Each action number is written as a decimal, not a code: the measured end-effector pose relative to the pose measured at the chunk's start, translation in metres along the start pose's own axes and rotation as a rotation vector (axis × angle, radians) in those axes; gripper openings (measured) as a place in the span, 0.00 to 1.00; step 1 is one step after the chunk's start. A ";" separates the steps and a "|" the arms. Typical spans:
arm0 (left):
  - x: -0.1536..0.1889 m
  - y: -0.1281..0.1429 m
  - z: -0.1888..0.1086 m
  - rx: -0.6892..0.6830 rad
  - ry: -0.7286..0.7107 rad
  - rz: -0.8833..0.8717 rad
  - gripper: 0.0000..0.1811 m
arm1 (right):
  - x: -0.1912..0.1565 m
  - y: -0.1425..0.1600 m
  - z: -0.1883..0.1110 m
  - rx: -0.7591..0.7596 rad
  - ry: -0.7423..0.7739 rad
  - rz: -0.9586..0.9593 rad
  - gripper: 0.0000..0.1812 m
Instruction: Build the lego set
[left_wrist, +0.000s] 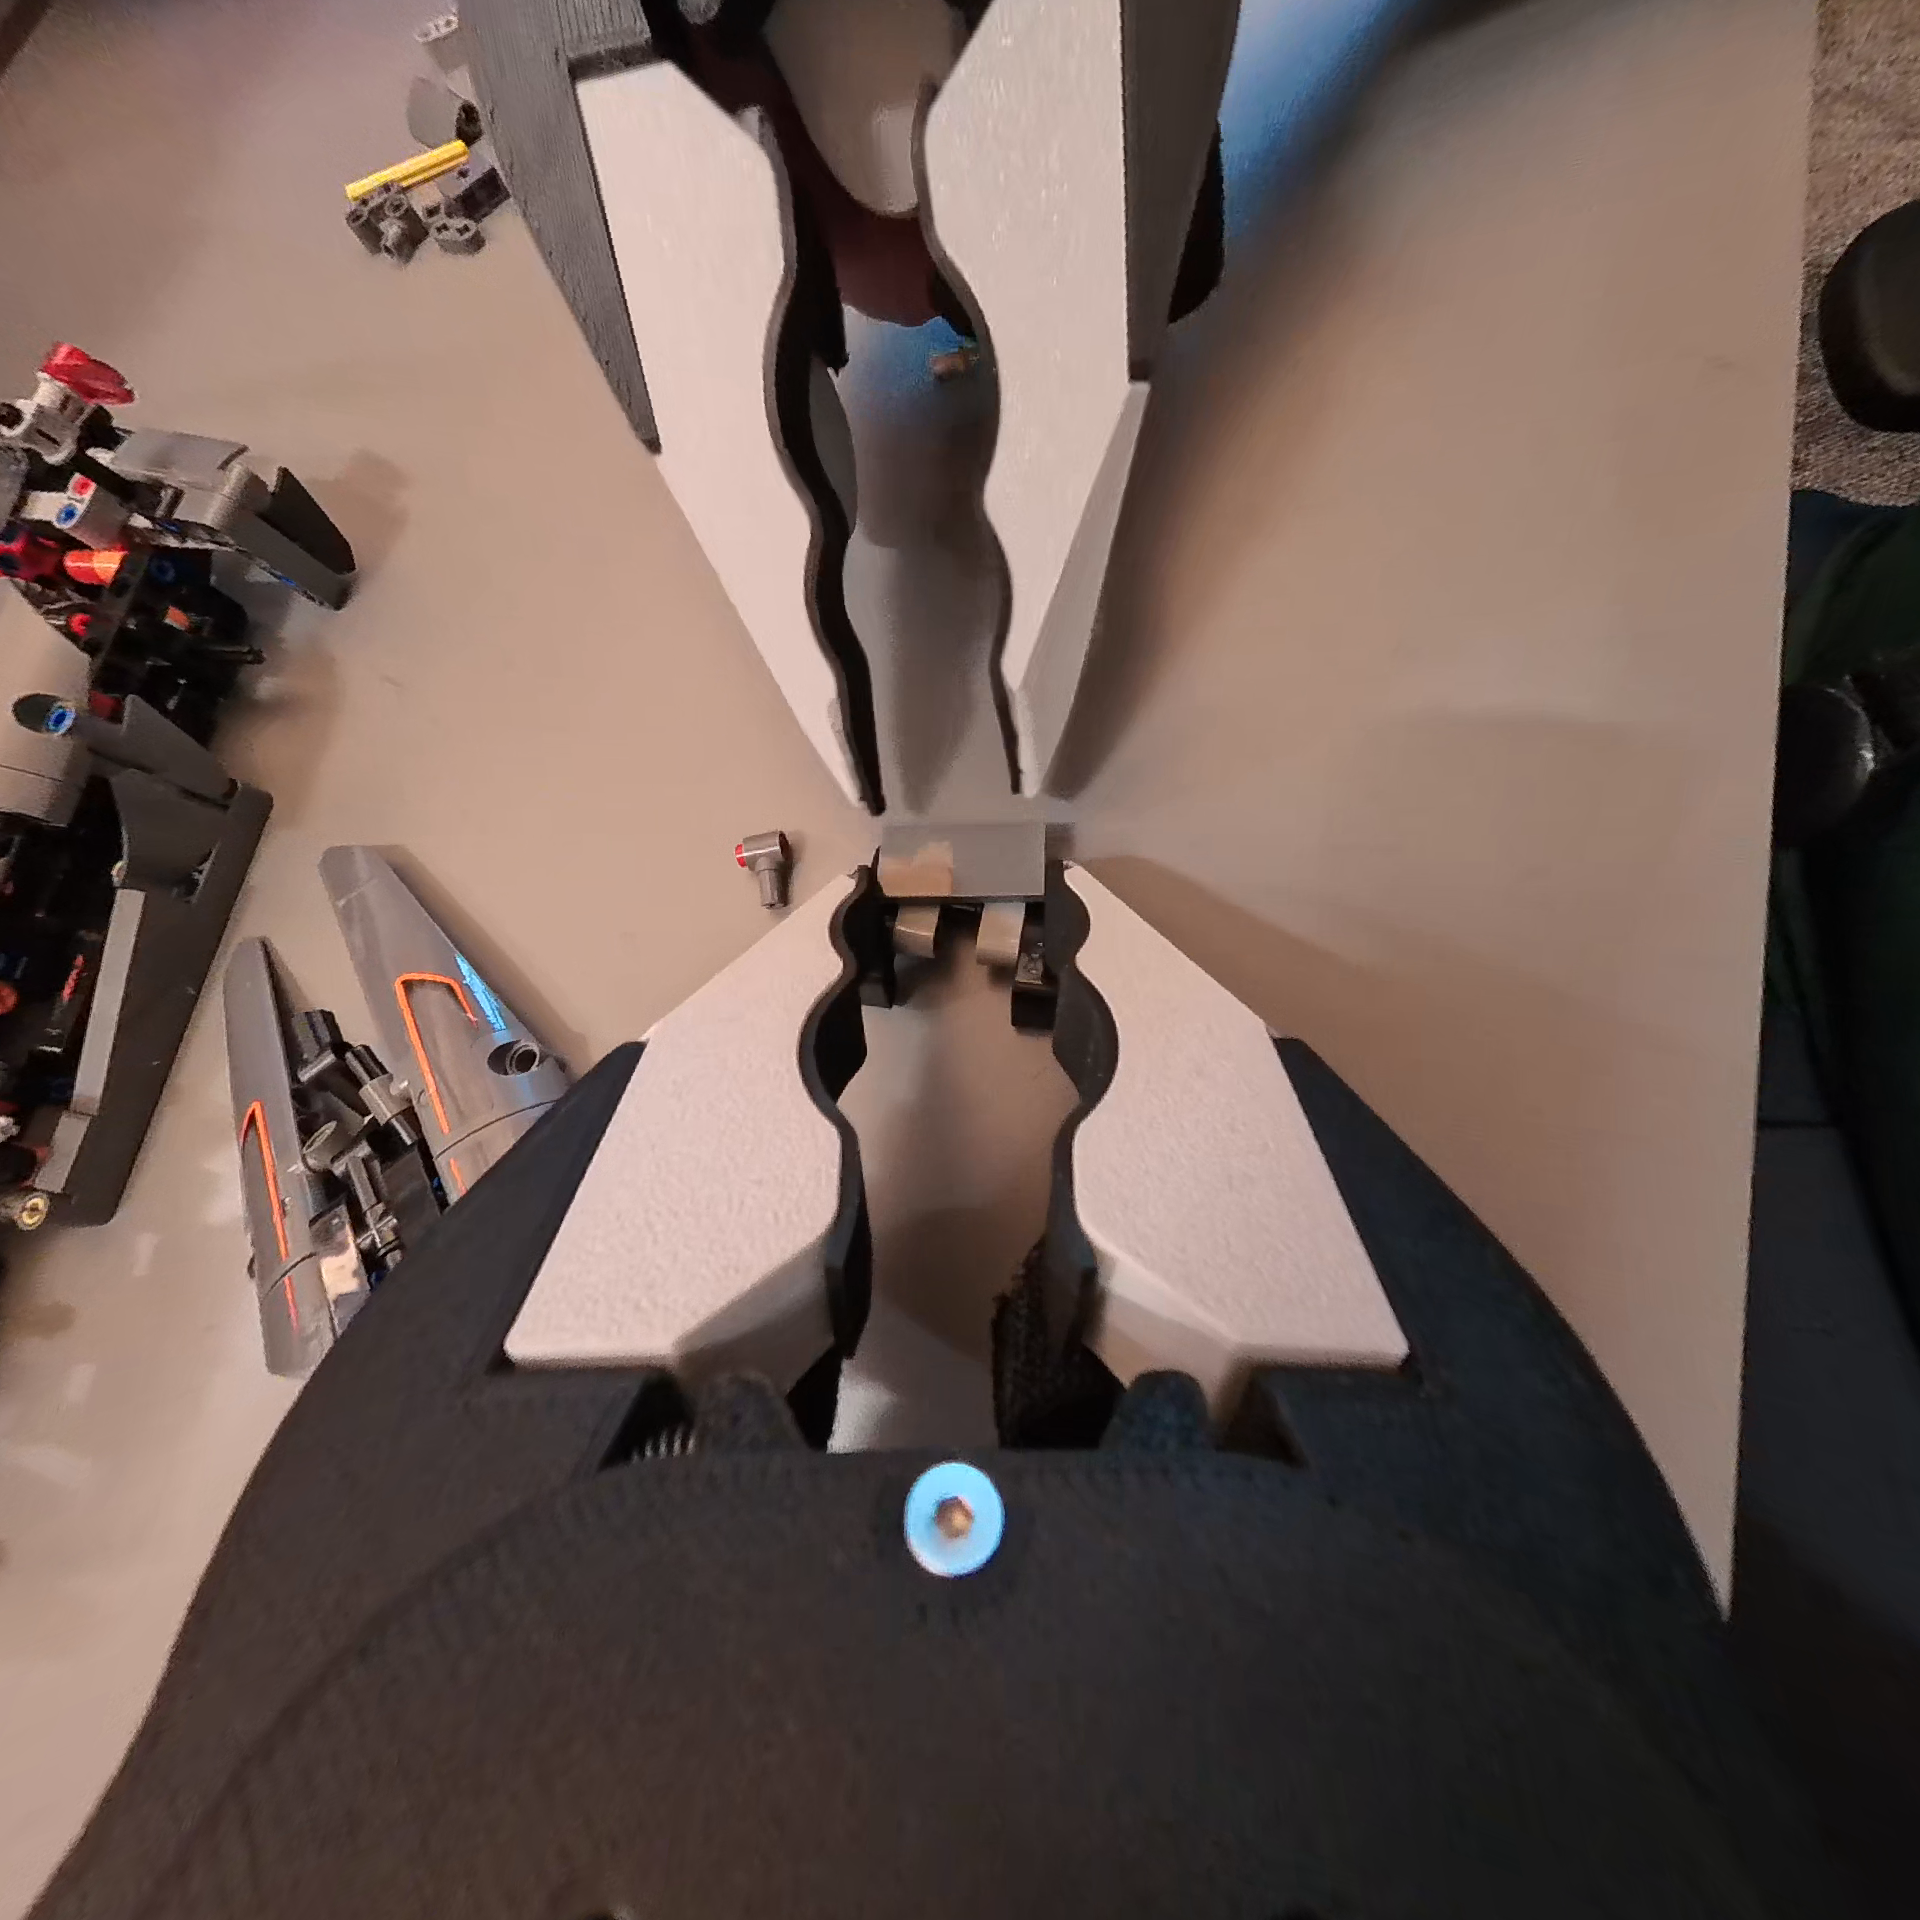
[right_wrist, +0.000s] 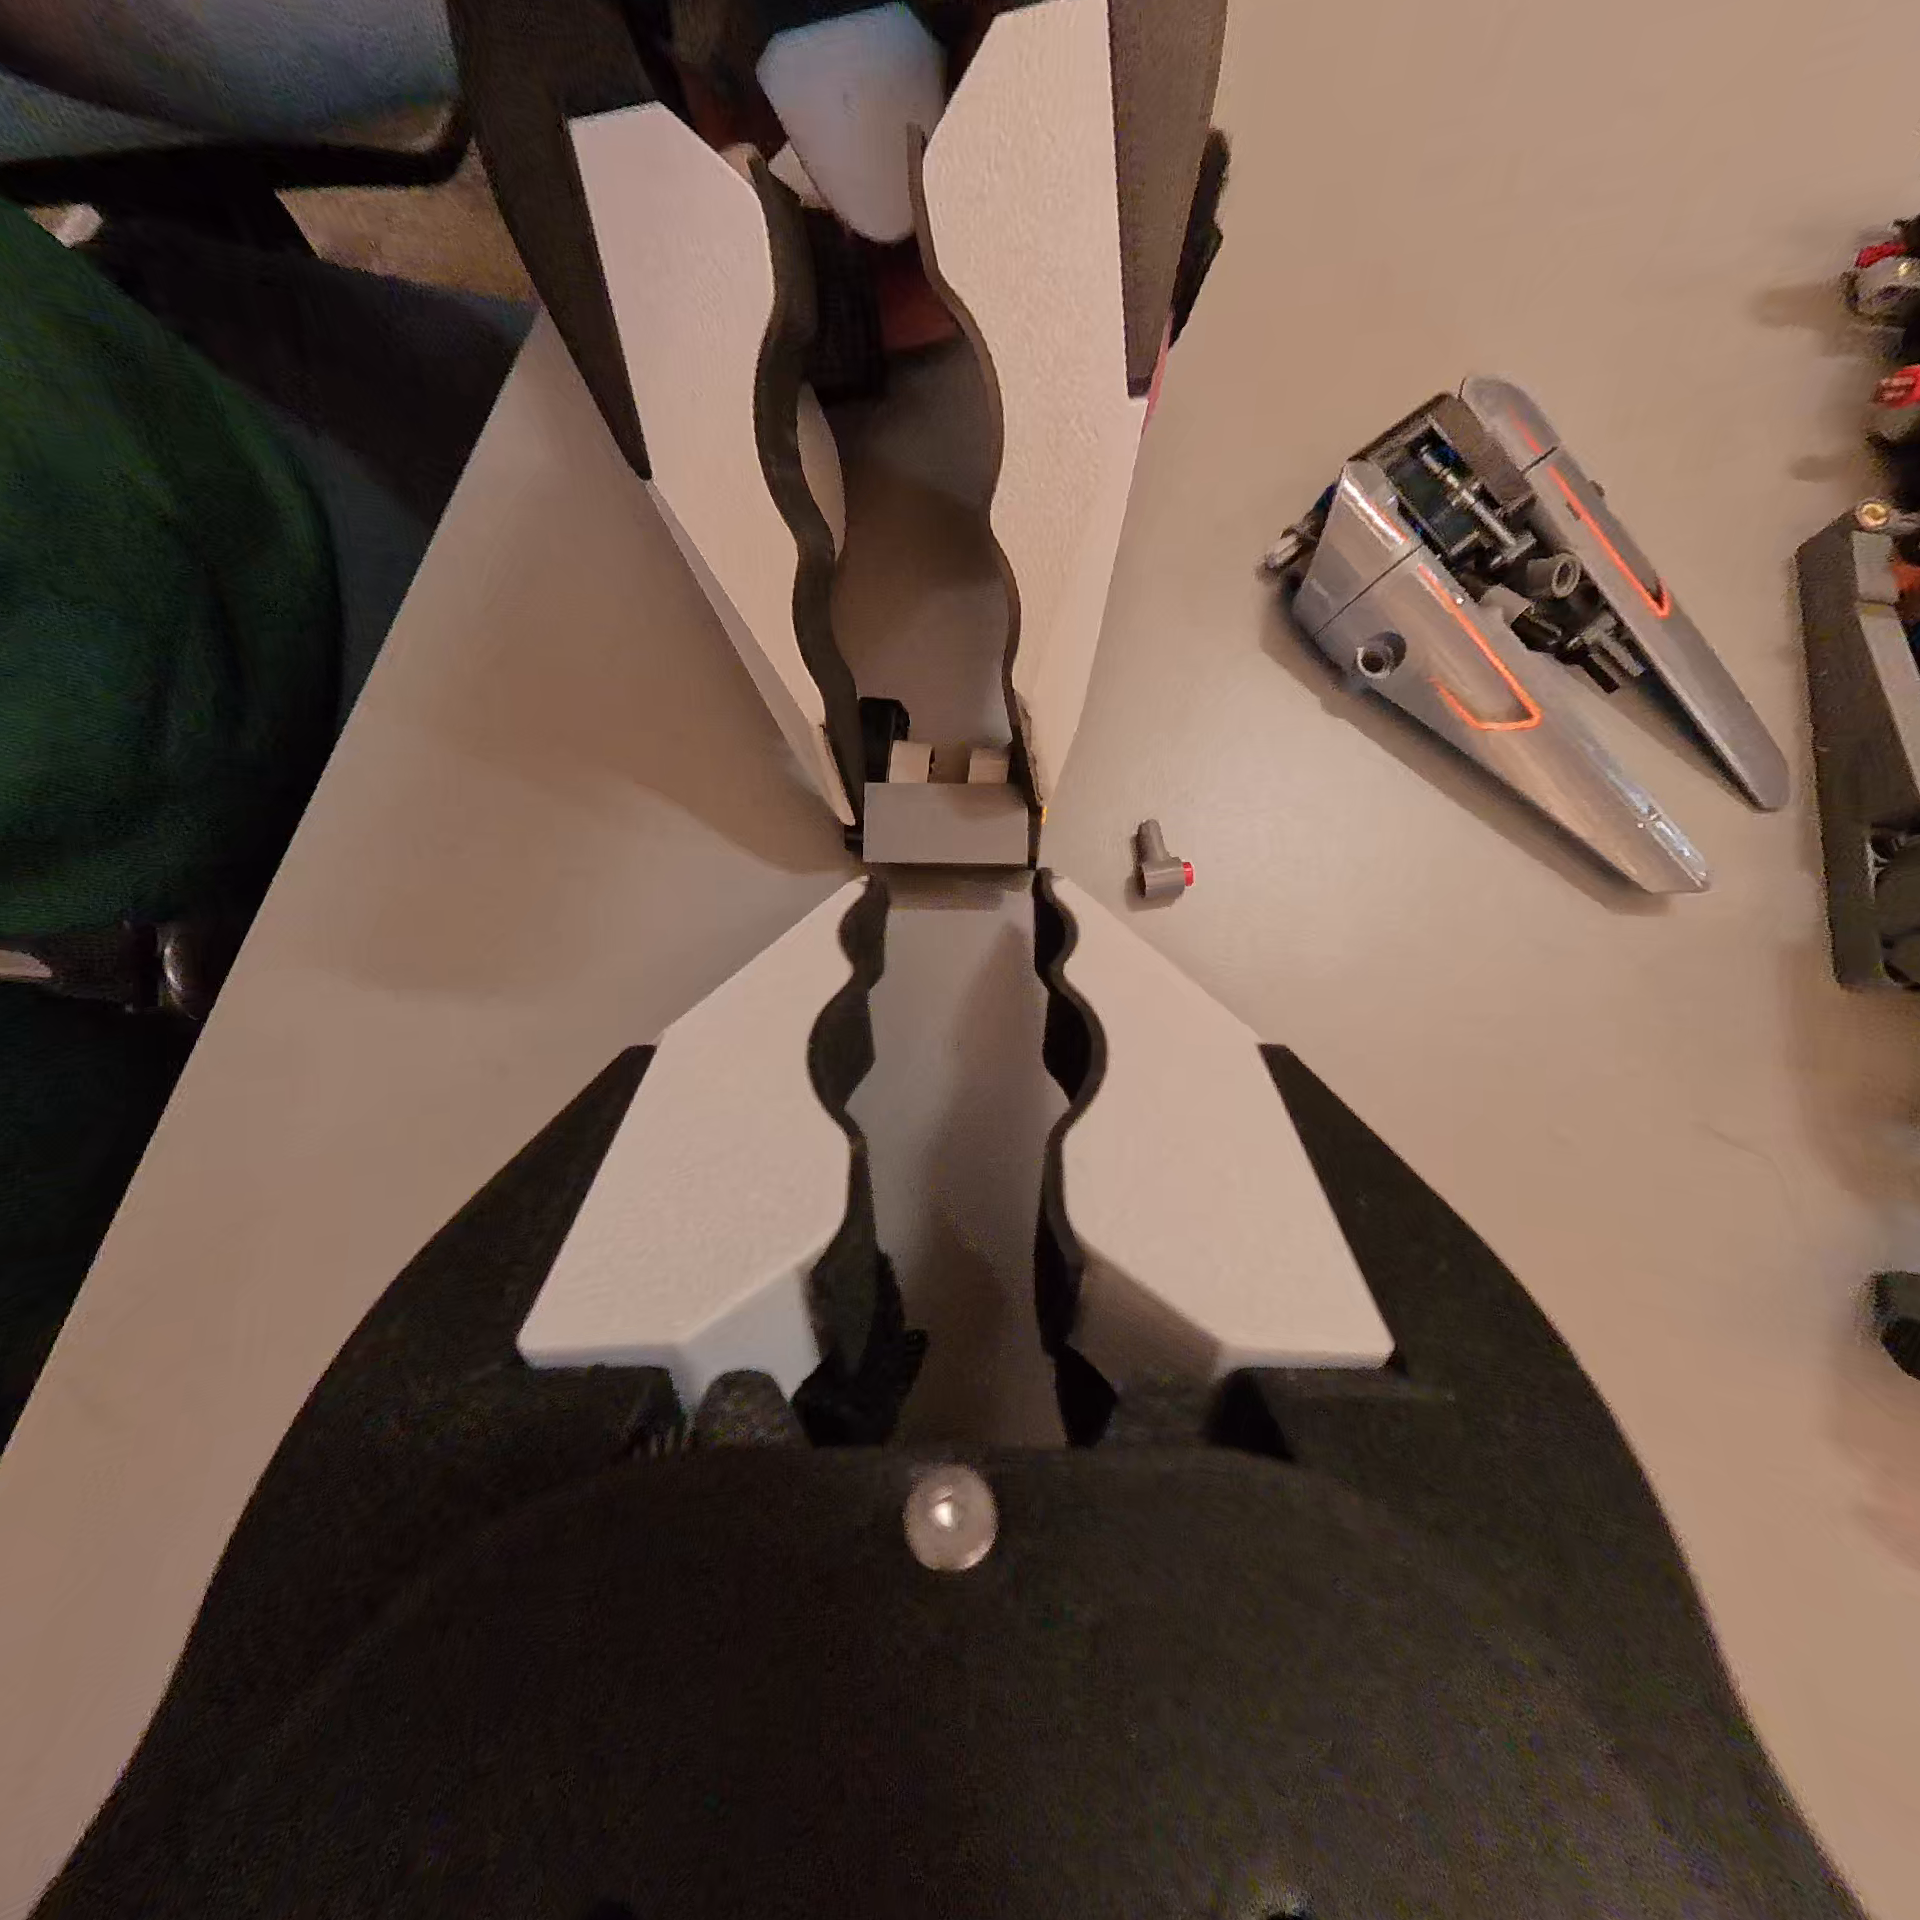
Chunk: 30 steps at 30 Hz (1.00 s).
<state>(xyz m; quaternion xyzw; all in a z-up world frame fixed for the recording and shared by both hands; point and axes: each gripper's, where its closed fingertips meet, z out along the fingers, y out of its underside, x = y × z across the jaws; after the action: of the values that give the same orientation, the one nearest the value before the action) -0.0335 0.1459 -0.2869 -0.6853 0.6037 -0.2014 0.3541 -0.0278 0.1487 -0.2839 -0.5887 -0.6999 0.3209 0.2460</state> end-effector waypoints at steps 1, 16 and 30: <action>0.000 0.000 0.000 0.002 0.006 -0.005 0.16 | -0.001 -0.002 0.000 0.012 -0.005 0.001 0.13; 0.000 0.002 -0.002 0.042 0.072 -0.012 0.17 | 0.000 -0.005 0.005 0.025 0.018 -0.016 0.07; -0.002 0.002 -0.002 0.039 0.086 0.000 0.16 | 0.000 -0.001 0.007 -0.009 0.035 -0.035 0.05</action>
<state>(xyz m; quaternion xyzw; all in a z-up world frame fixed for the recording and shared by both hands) -0.0369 0.1475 -0.2872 -0.6691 0.6143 -0.2422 0.3412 -0.0337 0.1469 -0.2874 -0.5830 -0.7070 0.3034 0.2611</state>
